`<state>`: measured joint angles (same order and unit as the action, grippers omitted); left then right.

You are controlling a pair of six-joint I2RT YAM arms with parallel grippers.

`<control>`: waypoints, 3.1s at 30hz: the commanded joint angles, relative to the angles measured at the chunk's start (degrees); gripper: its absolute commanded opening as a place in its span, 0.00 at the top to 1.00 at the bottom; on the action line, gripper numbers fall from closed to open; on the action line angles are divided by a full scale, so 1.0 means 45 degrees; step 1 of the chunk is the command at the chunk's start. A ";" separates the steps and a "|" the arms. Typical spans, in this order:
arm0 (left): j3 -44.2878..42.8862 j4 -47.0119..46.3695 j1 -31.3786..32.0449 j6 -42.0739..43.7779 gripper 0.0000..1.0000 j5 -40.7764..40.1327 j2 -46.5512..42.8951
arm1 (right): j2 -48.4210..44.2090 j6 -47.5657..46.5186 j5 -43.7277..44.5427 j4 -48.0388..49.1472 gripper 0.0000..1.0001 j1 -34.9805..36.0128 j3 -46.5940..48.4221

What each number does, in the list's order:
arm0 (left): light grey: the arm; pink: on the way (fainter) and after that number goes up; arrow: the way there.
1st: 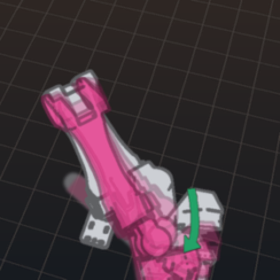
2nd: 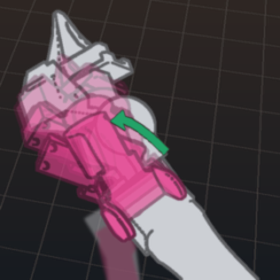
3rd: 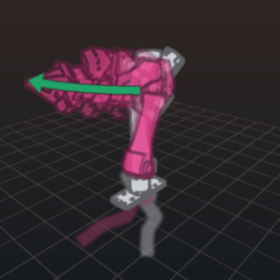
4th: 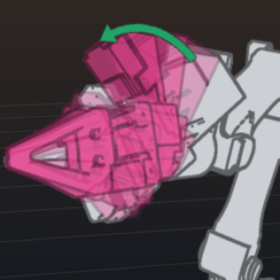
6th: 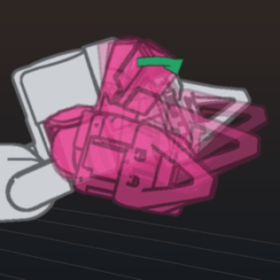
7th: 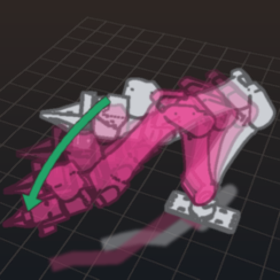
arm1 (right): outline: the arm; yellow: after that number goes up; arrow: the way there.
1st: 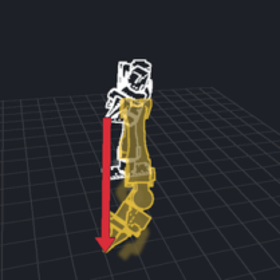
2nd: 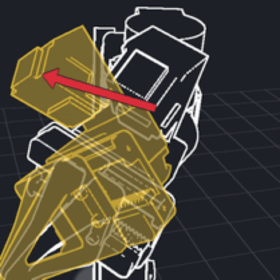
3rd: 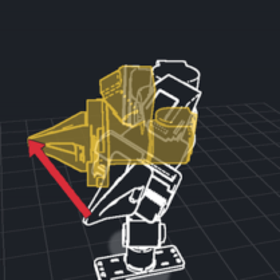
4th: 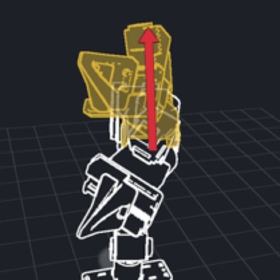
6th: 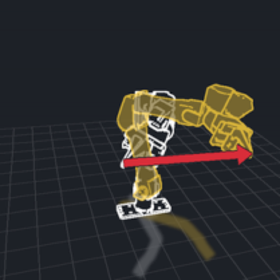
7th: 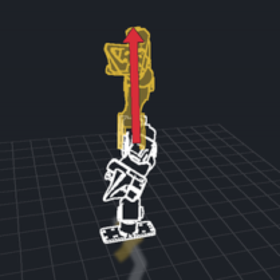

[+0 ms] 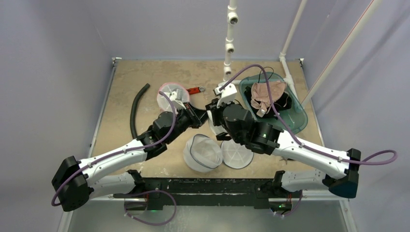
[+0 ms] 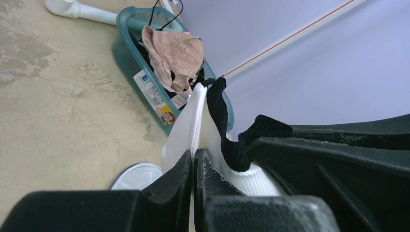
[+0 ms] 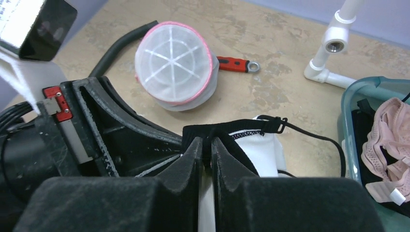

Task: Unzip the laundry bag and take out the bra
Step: Pick up the bra from the laundry bag.

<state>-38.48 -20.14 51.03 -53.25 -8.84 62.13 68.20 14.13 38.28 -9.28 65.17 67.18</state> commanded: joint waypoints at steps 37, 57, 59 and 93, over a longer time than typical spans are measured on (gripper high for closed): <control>0.1009 -0.1657 -0.1668 -0.2416 1.00 0.1300 -0.0497 | -0.3091 0.1614 -0.3310 -0.1975 0.25 -0.1727 0.0609; -0.2447 0.5435 -0.0765 0.4966 1.00 -0.1794 0.0478 | -0.8325 1.0166 -0.2323 -0.2849 0.26 -0.2887 -0.7458; -0.2313 0.5371 -0.0768 0.4890 1.00 -0.2037 0.0524 | -0.8856 1.1431 -0.2817 -0.3463 0.25 -0.2888 -0.7739; -0.1970 0.3370 -0.0577 0.4341 1.00 -0.2877 0.1145 | -0.9391 1.8488 -0.5333 -0.4117 0.20 -0.2888 -1.0886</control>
<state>-46.41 -2.37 48.14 -33.78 -21.32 67.68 24.88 94.15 9.72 -29.47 52.31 20.45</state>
